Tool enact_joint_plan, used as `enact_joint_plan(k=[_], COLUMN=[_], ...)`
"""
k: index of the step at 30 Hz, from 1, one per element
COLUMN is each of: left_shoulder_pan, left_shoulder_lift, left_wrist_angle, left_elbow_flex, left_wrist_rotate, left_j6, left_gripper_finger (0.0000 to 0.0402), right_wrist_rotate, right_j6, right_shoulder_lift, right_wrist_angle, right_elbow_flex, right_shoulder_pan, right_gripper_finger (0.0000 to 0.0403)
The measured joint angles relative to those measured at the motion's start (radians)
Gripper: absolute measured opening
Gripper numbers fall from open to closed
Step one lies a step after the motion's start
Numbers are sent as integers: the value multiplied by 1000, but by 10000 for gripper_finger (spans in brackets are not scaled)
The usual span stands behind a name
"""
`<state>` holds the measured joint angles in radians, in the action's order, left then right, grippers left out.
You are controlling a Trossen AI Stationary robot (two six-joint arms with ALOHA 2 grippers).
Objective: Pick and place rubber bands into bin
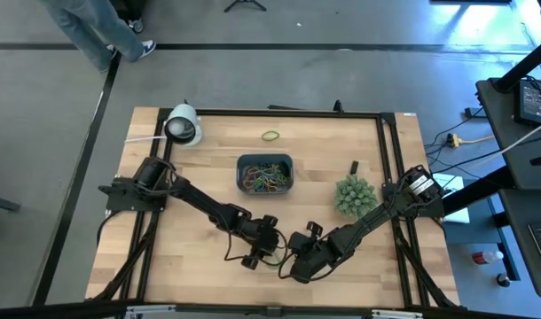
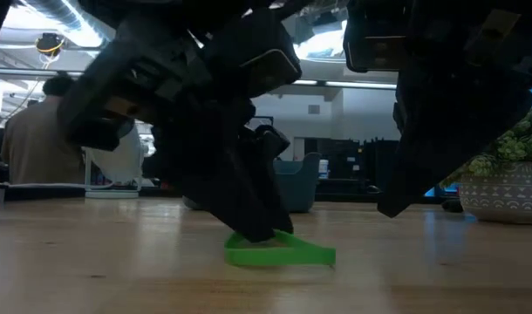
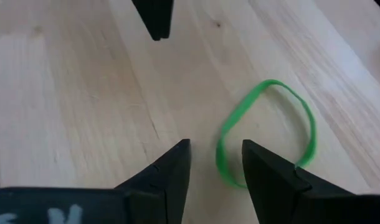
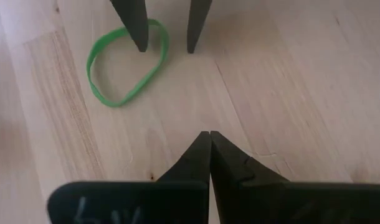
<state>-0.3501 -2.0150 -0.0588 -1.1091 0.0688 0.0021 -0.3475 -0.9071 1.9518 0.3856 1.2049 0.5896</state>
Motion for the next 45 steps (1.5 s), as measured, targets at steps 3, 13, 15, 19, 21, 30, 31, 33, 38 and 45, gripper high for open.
enact_joint_plan(k=[3,13,15,19,21,30,31,33,38,45], left_shoulder_pan=[7,12,24,55,76,305,340,404,536,644], left_shoulder_lift=[-2,48,104,246,324,582,586,585,527,413], left_wrist_angle=[-3,73,101,217,273,399,396,400,333,254], left_elbow_flex=[0,2,1,1,1,0,3,16,103,186], left_wrist_rotate=[5,18,32,19,4,-111,-99,-61,-14,-5], left_j6=[2,29,22,38,49,157,171,189,192,129], left_gripper_finger=[121,3,3,2,3,2,2,2,2,12], right_wrist_rotate=[0,0,0,0,0,0,0,0,0,-16], right_j6=[0,3,3,3,3,3,3,5,26,26], right_shoulder_lift=[0,0,0,0,0,0,0,0,0,0], right_wrist_angle=[0,0,0,0,0,0,1,0,-2,-2], right_elbow_flex=[0,0,0,0,0,0,0,0,0,0], right_shoulder_pan=[0,0,0,0,0,0,0,0,0,0], right_gripper_finger=[7,7,7,7,7,7,7,7,7,7])
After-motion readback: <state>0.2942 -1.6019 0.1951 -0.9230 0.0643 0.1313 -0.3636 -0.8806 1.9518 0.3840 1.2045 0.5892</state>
